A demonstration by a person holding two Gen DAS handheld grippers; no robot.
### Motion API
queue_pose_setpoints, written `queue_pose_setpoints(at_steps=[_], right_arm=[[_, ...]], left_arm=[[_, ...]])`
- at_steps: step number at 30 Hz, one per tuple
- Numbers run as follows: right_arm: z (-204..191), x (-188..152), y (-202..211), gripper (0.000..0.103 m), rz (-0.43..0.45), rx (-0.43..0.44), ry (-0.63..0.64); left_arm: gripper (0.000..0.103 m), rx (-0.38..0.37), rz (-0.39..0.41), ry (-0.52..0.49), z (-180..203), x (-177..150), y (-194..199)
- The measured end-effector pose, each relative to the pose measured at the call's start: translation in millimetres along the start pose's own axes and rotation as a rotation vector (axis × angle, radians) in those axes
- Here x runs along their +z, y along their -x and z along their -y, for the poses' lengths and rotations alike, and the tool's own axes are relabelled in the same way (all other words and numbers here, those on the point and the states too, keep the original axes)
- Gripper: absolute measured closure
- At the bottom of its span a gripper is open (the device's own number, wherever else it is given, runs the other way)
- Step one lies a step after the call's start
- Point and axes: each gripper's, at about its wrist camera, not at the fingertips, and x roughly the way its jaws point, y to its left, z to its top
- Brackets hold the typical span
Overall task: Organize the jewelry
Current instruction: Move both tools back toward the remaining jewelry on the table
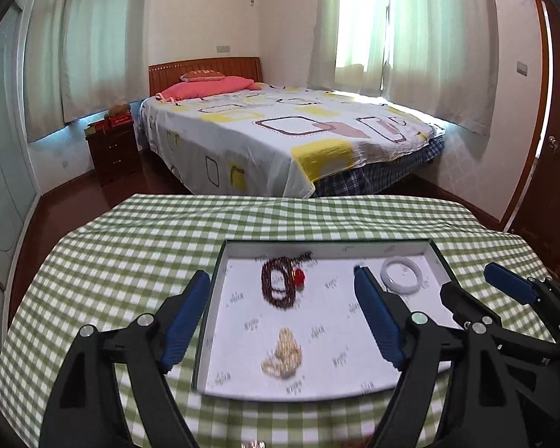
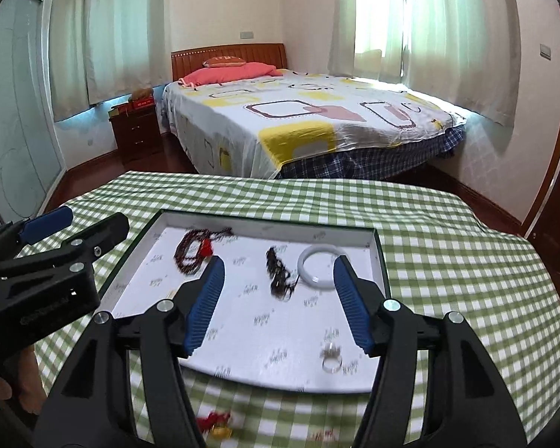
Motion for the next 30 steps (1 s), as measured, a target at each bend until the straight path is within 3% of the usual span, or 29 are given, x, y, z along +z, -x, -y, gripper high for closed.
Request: queue_pose_setpoints(at_steps=[12, 24, 30], right_arm=[[-8.1, -57.3, 45.9, 0.044, -0.019, 0.017, -0.022], [1.2, -112.6, 58.6, 0.044, -0.095, -0.009, -0.025], [5.2, -126.1, 54.8, 0.044, -0.121, -0.003, -0.034]], left_arm=[[0.026, -0.002, -0.034, 0.009, -7.1, -59.4, 36.2], [0.026, 0.055, -0.162, 0.013, -32.1, -129.1, 35.3], [0.026, 0.07, -0.202, 0.02, -42.2, -140.2, 26.1]])
